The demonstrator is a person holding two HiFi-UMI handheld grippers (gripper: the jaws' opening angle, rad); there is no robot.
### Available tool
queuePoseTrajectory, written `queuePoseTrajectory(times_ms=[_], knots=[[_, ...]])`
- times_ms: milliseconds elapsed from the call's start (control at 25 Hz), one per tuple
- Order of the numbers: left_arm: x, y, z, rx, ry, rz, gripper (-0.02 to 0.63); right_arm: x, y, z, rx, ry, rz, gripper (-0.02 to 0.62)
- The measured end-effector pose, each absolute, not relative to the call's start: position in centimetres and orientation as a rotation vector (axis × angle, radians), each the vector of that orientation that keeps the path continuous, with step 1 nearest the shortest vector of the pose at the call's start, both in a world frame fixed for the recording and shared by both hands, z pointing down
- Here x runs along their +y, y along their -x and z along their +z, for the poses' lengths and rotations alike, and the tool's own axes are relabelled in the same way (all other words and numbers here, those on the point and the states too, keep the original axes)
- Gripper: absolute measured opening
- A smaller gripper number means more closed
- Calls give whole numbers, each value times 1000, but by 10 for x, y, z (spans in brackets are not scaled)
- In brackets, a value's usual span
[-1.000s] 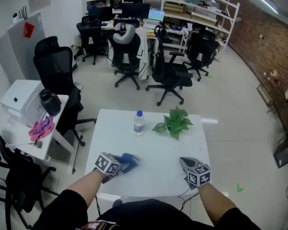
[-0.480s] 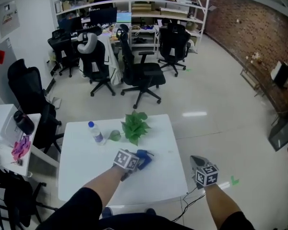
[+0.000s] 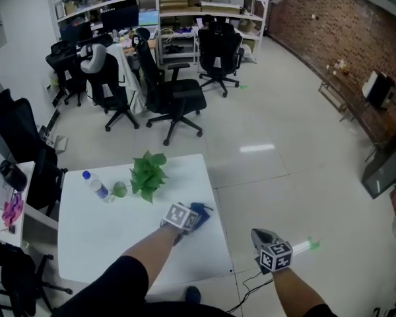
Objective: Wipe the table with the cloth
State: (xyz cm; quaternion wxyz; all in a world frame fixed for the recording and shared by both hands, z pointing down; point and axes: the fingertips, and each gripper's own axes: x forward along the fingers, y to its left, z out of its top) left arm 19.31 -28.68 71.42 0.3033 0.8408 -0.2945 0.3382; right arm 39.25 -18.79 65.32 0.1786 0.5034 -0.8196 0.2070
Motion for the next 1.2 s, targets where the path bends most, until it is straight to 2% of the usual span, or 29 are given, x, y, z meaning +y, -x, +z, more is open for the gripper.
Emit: queuePoseTrajectory(times_ms=[280,600,1200], knots=[[-286,-237,734,-911,-2283,887,103,-178,-420,666,-2287,-1468,616,17],[-298,-242,758,-1187,-2302,855,100,-173,-436,682,-2211,-1530,700,17],[-357,-245,755,-1221,-2299,773,94,-310,-412,640,-2279,-1584,334,17]])
